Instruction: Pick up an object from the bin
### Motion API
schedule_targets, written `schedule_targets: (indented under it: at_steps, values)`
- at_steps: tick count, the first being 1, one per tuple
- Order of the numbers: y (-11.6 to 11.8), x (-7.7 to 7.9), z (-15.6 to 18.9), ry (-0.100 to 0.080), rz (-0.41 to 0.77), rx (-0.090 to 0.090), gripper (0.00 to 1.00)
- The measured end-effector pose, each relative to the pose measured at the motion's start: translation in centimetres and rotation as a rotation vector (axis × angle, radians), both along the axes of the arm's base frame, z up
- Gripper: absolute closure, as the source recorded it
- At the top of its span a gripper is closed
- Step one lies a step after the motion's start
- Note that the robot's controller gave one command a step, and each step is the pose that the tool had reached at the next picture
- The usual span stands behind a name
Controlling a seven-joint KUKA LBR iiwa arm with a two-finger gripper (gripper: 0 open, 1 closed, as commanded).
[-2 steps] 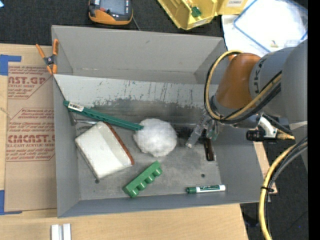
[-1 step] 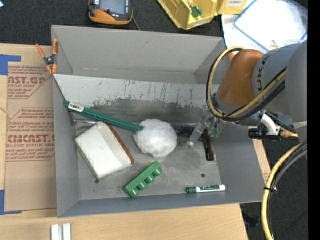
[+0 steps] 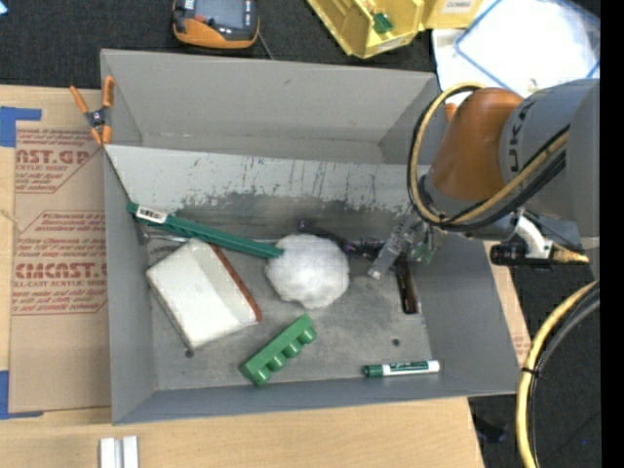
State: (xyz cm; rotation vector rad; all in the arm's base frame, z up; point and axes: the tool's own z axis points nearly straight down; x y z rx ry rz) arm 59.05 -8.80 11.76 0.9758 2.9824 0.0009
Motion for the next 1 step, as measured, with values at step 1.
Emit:
schedule_targets:
  at_steps: [1]
  values:
    - [0.04, 0.00, 1.74, 0.000, 0.001, 0.001, 1.00]
